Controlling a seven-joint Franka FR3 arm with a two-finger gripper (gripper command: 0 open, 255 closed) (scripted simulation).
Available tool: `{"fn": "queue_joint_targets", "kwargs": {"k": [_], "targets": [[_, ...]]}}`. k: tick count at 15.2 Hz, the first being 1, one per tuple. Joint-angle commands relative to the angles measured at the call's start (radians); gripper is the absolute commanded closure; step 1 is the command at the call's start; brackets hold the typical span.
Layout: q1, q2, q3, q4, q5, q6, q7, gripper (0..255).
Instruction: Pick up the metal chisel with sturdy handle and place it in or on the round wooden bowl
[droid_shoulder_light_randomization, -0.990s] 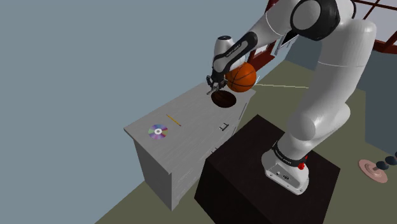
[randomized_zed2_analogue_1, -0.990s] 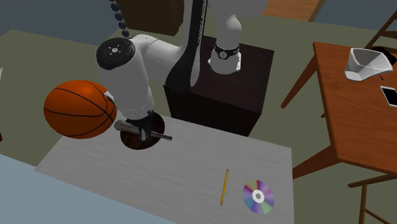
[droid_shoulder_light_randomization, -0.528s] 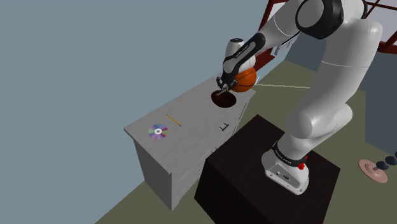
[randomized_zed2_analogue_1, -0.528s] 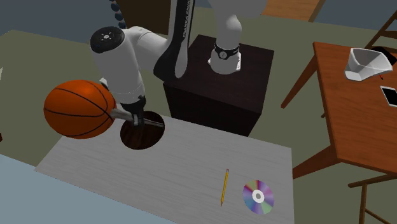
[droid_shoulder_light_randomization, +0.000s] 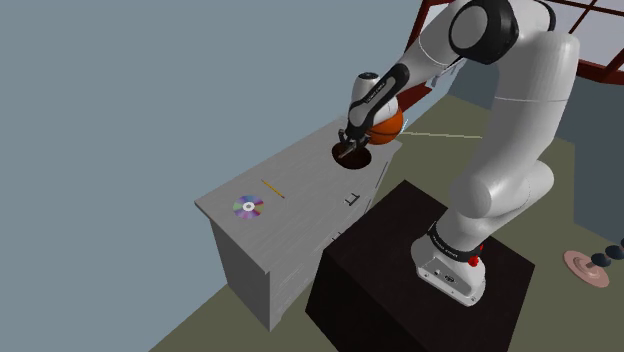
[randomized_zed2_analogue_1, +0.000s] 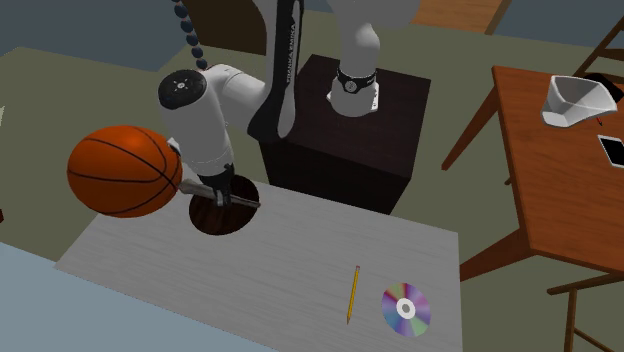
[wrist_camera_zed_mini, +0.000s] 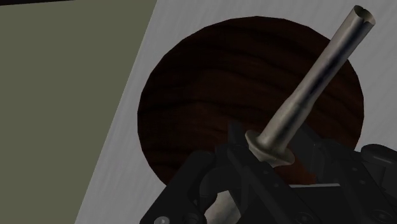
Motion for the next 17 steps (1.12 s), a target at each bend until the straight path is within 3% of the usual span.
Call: {"fn": "queue_joint_targets", "kwargs": {"k": [1,10,11,17], "targets": [[0.002,0.028,-0.006,0.004,-0.008,0.025,0.006,255],[0.006,0.053,-0.012,0.009,-0.015,0.044,0.013,255],[0.006,0.053,-0.012,0.009,-0.015,0.044,0.013,0],[0.003,0.018,-0.004,0.0,-0.007,0.019,0.007,0]]}}
